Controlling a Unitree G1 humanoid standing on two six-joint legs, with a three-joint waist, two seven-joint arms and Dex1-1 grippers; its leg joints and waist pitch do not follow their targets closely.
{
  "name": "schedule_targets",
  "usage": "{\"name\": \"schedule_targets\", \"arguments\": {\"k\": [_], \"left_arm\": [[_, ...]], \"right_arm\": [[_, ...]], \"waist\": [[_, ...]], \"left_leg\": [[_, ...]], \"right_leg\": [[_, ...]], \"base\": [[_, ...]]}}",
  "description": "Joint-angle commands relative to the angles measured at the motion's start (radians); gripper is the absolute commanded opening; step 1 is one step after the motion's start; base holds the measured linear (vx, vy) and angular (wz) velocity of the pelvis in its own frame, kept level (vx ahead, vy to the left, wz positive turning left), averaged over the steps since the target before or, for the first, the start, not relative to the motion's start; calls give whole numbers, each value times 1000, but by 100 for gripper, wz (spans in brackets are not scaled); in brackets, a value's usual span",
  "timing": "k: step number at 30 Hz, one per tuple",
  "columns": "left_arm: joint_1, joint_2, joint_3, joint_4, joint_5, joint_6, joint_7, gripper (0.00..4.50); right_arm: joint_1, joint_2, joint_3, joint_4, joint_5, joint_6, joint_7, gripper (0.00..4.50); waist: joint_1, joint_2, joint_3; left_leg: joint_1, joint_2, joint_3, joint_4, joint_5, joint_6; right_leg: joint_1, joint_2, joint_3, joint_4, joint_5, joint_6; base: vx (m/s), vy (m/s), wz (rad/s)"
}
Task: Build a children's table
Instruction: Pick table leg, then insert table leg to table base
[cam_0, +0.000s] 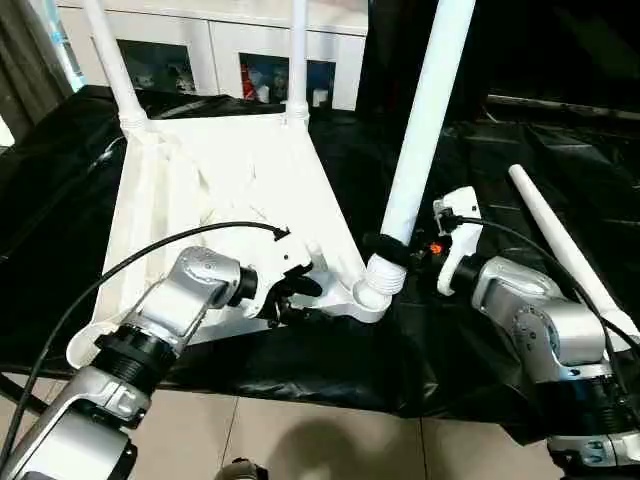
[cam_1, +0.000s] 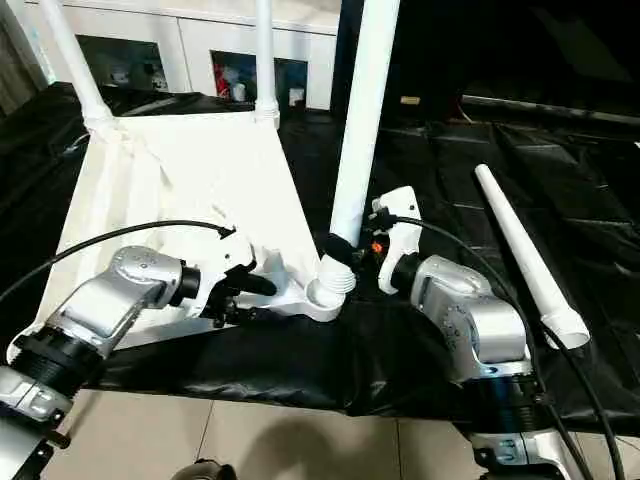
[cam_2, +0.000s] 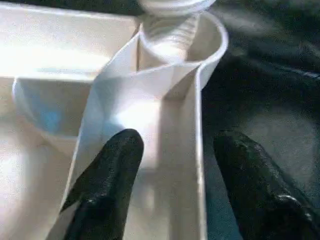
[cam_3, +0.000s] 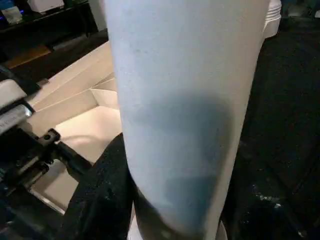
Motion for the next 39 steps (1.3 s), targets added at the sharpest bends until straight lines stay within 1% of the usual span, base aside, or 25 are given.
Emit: {"name": "schedule_targets", "arguments": {"k": [1,2,3,6,7,8,9,12,13,16,20,21,22,23,24,25,27,28,29,32,33,34,35,38,39], "left_arm": [[-20,-2,1,1,11,7,4,250],[-21,-2,1,1,12,9,5,232],[-20,0,-3,1,16,10,0,222],[-15,2,-8,-1,23,9,-4,199],[-13,1,-6,-1,25,9,-3,199],[-13,1,-6,-1,25,10,-2,187],[-12,1,-5,0,29,9,-1,169],[-11,3,-6,3,35,6,-4,153],[-11,4,-7,5,38,5,-4,131],[-12,6,-11,7,44,5,-6,122],[-9,15,-17,10,61,0,-10,83],[-7,16,-17,9,63,1,-12,83],[-6,16,-17,8,63,1,-12,78],[-5,14,-15,8,63,3,-10,53],[-5,13,-13,8,63,3,-9,53],[-3,11,-10,10,62,2,-6,44],[-2,9,-2,13,59,-3,2,37],[-1,9,1,14,58,-6,2,25],[0,9,3,15,58,-9,1,3],[4,9,9,14,58,-15,-1,0],[7,5,17,14,54,-20,7,0],[8,2,23,15,51,-24,12,0],[15,-3,33,11,35,-58,-4,0],[22,1,30,-2,32,-59,-18,0],[24,3,27,-5,32,-57,-22,0]], "right_arm": [[1,-5,4,-35,2,11,-5,191],[1,-5,4,-36,2,12,-5,191],[2,-6,5,-37,2,14,-6,191],[4,-6,6,-40,2,15,-6,191],[5,-7,8,-40,1,15,-7,191],[6,-7,8,-41,1,15,-7,191],[7,-6,8,-41,0,15,-6,191],[7,-7,9,-41,0,16,-5,191],[7,-7,9,-41,0,16,-5,191],[6,-7,10,-42,0,18,-4,191],[5,-7,13,-44,1,22,-2,191],[6,-8,13,-45,1,23,-1,191],[6,-8,13,-45,2,24,-1,191],[7,-10,14,-46,3,27,3,191],[8,-11,14,-46,4,28,4,191],[10,-14,18,-47,5,33,10,191],[13,-19,24,-47,5,37,19,191],[13,-22,28,-47,6,42,26,191],[14,-27,34,-47,6,48,34,191],[14,-38,46,-47,4,54,48,191],[12,-38,47,-43,2,52,47,191],[11,-37,46,-40,1,51,46,191],[4,-34,49,-20,-11,36,43,191],[-7,-26,55,10,-24,17,42,191],[-10,-24,58,17,-28,11,42,191]], "waist": [[2,15,-83],[2,15,-83],[2,15,-82],[2,15,-82],[2,16,-82],[2,15,-82],[2,13,-82],[2,14,-82],[2,15,-82],[2,15,-81],[1,15,-80],[1,15,-80],[1,13,-80],[1,13,-79],[1,14,-79],[0,12,-78],[1,13,-78],[1,13,-78],[1,13,-78],[2,12,-78],[2,8,-77],[2,9,-78],[2,8,-78],[1,9,-79],[0,6,-79]], "left_leg": [[42,46,-25,-74,-274,-67],[43,46,-25,-74,-274,-67],[42,45,-25,-74,-276,-66],[43,46,-26,-75,-283,-68],[43,46,-26,-75,-288,-69],[43,46,-26,-75,-287,-69],[43,46,-26,-75,-287,-69],[42,46,-25,-74,-278,-66],[43,46,-25,-75,-281,-66],[43,46,-26,-76,-292,-70],[43,46,-27,-77,-305,-73],[44,47,-27,-78,-311,-76],[44,47,-27,-79,-315,-78],[44,47,-27,-79,-318,-78],[45,47,-27,-78,-321,-79],[44,47,-27,-79,-324,-79],[45,47,-28,-79,-333,-81],[44,47,-28,-80,-334,-81],[44,47,-28,-79,-333,-80],[44,48,-28,-79,-328,-78],[44,48,-27,-79,-331,-77],[43,48,-28,-78,-328,-76],[42,48,-28,-79,-323,-74],[41,48,-28,-79,-312,-72],[40,47,-27,-78,-307,-70]], "right_leg": [[28,-52,32,-69,-101,-233],[27,-52,32,-69,-99,-234],[28,-52,32,-69,-103,-234],[27,-53,33,-70,-114,-232],[27,-53,33,-71,-120,-231],[27,-53,33,-71,-120,-230],[27,-52,33,-71,-120,-229],[27,-53,33,-71,-109,-230],[26,-53,33,-71,-115,-231],[26,-54,33,-72,-128,-230],[25,-53,33,-74,-141,-226],[24,-54,33,-75,-152,-224],[24,-54,33,-75,-160,-222],[24,-55,34,-75,-164,-222],[23,-55,34,-76,-167,-221],[22,-54,34,-77,-173,-220],[22,-56,34,-78,-190,-215],[22,-56,35,-79,-197,-213],[22,-56,34,-79,-197,-213],[22,-56,35,-79,-193,-211],[21,-56,35,-81,-197,-212],[22,-57,35,-79,-195,-213],[22,-57,35,-80,-196,-212],[21,-57,34,-78,-187,-212],[22,-56,34,-77,-181,-215]], "base": [[0,0,0],[0,0,0],[0,0,0],[0,0,0],[0,0,0],[0,0,0],[0,0,0],[0,0,0],[0,0,0],[0,0,0],[0,0,0],[0,0,0],[0,0,0],[0,0,0],[0,0,0],[0,0,0],[0,0,0],[0,0,0],[0,0,0],[0,0,0],[0,0,0],[0,0,0],[0,0,0],[0,0,0],[0,0,0]]}}
